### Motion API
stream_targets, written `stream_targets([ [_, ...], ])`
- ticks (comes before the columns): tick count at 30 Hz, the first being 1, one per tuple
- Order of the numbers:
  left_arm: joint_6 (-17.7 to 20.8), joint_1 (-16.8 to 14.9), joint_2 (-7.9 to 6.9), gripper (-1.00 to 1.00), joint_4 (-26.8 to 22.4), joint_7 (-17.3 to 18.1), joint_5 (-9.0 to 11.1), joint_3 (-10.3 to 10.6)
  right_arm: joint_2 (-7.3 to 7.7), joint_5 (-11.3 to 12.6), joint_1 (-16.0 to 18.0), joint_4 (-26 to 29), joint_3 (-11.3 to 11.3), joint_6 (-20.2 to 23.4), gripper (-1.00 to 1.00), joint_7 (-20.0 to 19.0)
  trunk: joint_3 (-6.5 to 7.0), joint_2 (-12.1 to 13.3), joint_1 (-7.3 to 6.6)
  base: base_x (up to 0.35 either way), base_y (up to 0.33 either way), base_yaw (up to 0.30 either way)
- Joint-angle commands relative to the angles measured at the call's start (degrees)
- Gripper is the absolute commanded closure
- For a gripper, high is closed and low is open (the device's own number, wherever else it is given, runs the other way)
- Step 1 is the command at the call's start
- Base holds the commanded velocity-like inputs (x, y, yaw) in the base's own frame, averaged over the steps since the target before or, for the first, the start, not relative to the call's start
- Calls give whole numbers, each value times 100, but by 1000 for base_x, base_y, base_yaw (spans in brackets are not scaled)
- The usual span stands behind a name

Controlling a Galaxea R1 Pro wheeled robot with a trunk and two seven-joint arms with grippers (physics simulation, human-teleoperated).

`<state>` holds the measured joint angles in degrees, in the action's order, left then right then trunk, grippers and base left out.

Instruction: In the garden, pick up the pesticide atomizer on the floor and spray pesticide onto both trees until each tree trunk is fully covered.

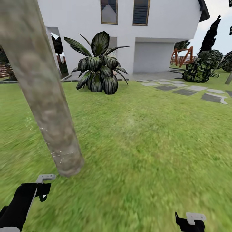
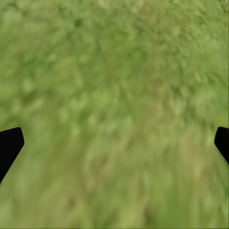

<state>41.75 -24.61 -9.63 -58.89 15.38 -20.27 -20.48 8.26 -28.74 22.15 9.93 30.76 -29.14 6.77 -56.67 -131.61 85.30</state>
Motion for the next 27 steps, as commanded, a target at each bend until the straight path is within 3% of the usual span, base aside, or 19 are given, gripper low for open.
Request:
stream_targets([
  [1, -1, 0, 2, 100, 0, 0, -3, 0, 0, 0, 0, 0, 0, -1, -100, 0, 0, 0, 0, 186, -234, 81],
  [7, -1, 0, 4, 100, 0, 0, -11, 4, 0, 0, 0, 0, 0, -1, -100, 0, 0, 0, 0, 185, -234, 31],
  [15, -1, 0, 5, 100, 8, 0, -20, 9, 5, 0, 0, 0, 0, -2, -100, 0, 0, 0, 0, 153, -242, 210],
  [27, -1, 0, 5, 100, 9, 0, -13, 9, 44, 2, 0, 0, 0, -3, -100, 0, 0, 0, 0, 146, -242, 13],
])
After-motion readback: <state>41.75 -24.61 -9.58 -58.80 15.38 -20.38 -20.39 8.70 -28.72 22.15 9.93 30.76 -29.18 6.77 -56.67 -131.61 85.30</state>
